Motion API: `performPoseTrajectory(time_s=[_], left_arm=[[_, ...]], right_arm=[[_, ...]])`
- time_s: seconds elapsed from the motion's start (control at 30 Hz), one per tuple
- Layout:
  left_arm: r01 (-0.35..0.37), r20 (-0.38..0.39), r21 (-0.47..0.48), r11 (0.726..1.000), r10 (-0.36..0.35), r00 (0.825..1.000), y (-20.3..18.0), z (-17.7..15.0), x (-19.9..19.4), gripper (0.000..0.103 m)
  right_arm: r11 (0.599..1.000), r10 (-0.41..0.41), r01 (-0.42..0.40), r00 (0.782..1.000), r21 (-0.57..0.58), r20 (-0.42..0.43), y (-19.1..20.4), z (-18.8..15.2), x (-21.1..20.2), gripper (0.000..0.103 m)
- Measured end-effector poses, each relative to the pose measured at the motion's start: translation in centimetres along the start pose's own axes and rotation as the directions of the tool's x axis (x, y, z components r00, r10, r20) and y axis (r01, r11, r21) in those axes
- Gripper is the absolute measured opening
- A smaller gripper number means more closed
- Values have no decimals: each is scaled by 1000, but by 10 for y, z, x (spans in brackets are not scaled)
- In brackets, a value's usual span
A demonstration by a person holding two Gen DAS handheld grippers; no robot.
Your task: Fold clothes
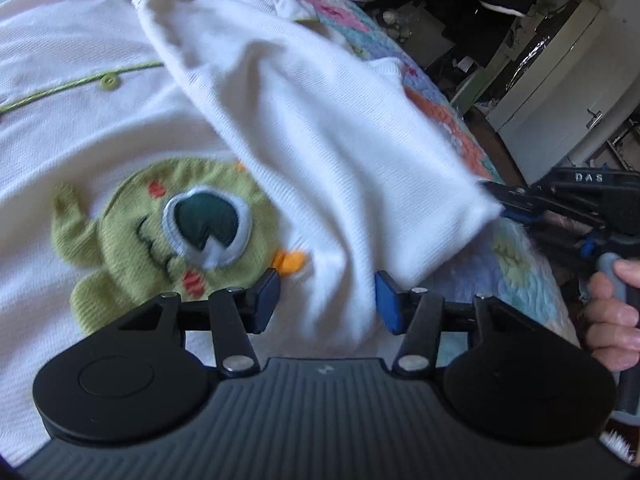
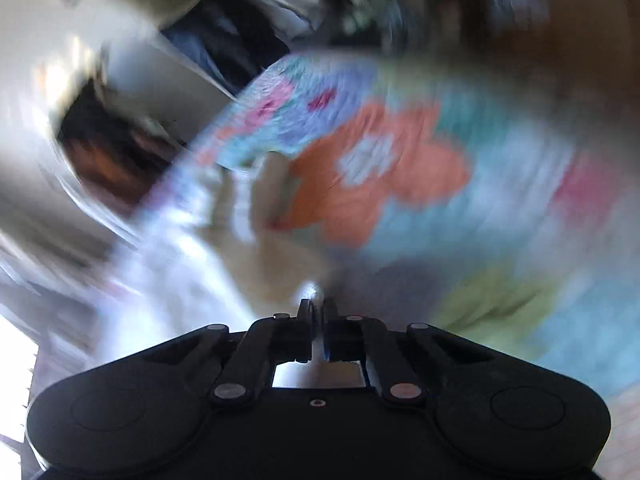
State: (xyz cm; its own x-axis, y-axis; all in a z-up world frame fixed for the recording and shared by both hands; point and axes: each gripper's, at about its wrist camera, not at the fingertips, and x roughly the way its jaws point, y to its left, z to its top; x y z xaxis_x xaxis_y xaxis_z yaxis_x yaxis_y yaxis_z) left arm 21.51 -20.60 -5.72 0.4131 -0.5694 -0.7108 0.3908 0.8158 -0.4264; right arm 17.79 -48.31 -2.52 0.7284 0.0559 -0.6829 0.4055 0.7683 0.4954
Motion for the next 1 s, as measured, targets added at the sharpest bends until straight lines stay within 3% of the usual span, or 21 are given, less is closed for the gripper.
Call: performPoseTrajectory(time_s=[0.2,0.37,0.4,0.47,0.5,0.6,0.67,0.8,0.83,0.87,0.93,0.97,1.0], left_arm=[[19,-1,14,1000,-19,1000,3,-10,-5,51],[78,34,-57,995,-76,997,12,1,-6,55],[92,41,-71,993,-89,995,14,2,-4,47],[80,19,-55,995,-79,997,13,1,2,2],[42,12,-46,998,-42,999,10,0,1,3],[90,57,-61,994,-87,995,6,-5,-19,3],[129,51,-120,984,-123,991,13,-11,-22,3],[188,6,-355,916,-199,980,50,-35,4,3],[196,10,-359,912,-206,978,51,-35,5,3],[203,15,-357,912,-212,977,50,-34,5,3],[174,2,-278,945,-181,983,39,-27,3,3],[153,-6,-244,958,-159,987,33,-25,3,4],[141,-11,-223,965,-147,989,28,-25,4,4]], right_arm=[[997,-66,65,997,-46,-38,-4,1,13,4],[995,-86,83,995,-54,-57,-7,0,16,4],[996,-79,77,995,-43,-58,-9,0,17,4],[998,-60,59,997,-18,-58,-13,0,17,4],[998,-54,53,997,-14,-58,-15,0,18,4],[997,-57,55,997,-47,-58,-14,-1,12,4],[995,-52,49,998,-87,-35,-8,-1,3,4],[986,-112,103,992,-132,-63,-3,-2,15,4],[983,-122,112,990,-144,-64,-2,-2,16,4],[980,-130,119,990,-158,-58,0,-2,15,4],[972,-159,151,987,-182,-34,6,-3,11,5],[956,-213,209,977,-206,2,12,-4,7,6],[914,-301,311,950,-259,78,26,-6,0,10]])
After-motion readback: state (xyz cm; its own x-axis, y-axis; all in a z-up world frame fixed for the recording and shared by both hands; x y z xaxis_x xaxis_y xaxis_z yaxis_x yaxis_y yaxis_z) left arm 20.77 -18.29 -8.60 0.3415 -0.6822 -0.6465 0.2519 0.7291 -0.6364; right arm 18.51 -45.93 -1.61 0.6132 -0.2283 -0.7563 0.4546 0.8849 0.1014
